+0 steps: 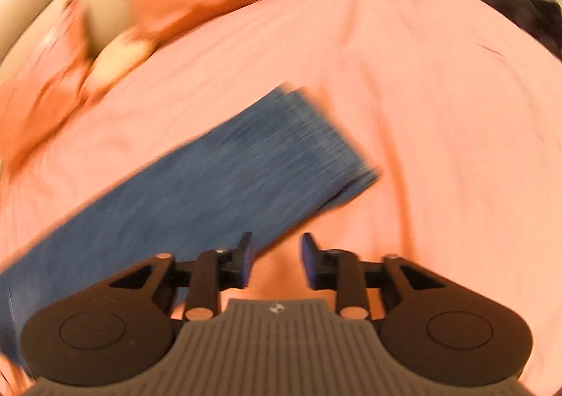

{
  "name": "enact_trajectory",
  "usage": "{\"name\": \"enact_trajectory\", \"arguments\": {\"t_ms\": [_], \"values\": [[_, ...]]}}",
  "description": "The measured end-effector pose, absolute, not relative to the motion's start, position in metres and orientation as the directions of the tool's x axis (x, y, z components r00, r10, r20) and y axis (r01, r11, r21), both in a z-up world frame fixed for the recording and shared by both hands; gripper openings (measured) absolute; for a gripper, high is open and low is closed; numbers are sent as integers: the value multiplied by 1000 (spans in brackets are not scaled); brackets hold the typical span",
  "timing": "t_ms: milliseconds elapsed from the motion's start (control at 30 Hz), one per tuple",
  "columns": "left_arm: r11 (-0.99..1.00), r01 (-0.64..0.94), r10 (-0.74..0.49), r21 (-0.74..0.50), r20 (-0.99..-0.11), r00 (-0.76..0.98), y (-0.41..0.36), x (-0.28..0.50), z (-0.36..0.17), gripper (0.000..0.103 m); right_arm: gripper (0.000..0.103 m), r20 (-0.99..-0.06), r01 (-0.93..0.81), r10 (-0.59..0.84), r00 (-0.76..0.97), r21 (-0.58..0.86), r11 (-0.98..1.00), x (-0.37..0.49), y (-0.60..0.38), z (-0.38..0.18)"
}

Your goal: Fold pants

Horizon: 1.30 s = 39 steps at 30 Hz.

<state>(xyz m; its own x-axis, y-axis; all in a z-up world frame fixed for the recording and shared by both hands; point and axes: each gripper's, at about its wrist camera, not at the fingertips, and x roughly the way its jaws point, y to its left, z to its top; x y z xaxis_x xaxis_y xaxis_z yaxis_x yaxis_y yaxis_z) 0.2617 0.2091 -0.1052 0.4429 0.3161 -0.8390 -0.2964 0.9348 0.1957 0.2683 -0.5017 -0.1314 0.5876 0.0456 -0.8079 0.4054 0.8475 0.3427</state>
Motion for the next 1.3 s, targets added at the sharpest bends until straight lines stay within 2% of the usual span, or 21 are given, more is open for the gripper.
{"name": "enact_trajectory", "arguments": {"t_ms": [167,533,567,600,800,933,967,1100,1300], "values": [[917,-328,349,229,-858,377,209,267,-125,61,31,-797,496,49,601,421,759,295,-556,-152],[896,-372,369,244,-874,315,215,271,-154,61,30,-836,556,96,540,439,705,314,-572,-198],[895,-373,371,245,-873,316,214,271,-154,61,19,-840,558,93,535,434,707,313,-571,-196],[894,-374,372,247,-873,315,214,272,-154,61,14,-844,556,85,530,421,717,312,-570,-193],[894,-380,367,237,-875,316,211,272,-155,59,9,-782,439,32,623,383,813,321,-552,-136],[894,-391,357,221,-877,321,215,273,-157,59,3,-654,337,-7,757,380,862,318,-541,-73],[894,-394,352,212,-877,328,216,272,-157,60,3,-644,335,-42,764,340,879,317,-539,-65],[892,-406,347,197,-875,338,219,269,-158,60,3,-774,414,-91,626,232,880,324,-545,-108],[896,-403,337,188,-878,340,222,271,-158,60,2,-836,453,-111,538,176,874,323,-546,-158]]}}
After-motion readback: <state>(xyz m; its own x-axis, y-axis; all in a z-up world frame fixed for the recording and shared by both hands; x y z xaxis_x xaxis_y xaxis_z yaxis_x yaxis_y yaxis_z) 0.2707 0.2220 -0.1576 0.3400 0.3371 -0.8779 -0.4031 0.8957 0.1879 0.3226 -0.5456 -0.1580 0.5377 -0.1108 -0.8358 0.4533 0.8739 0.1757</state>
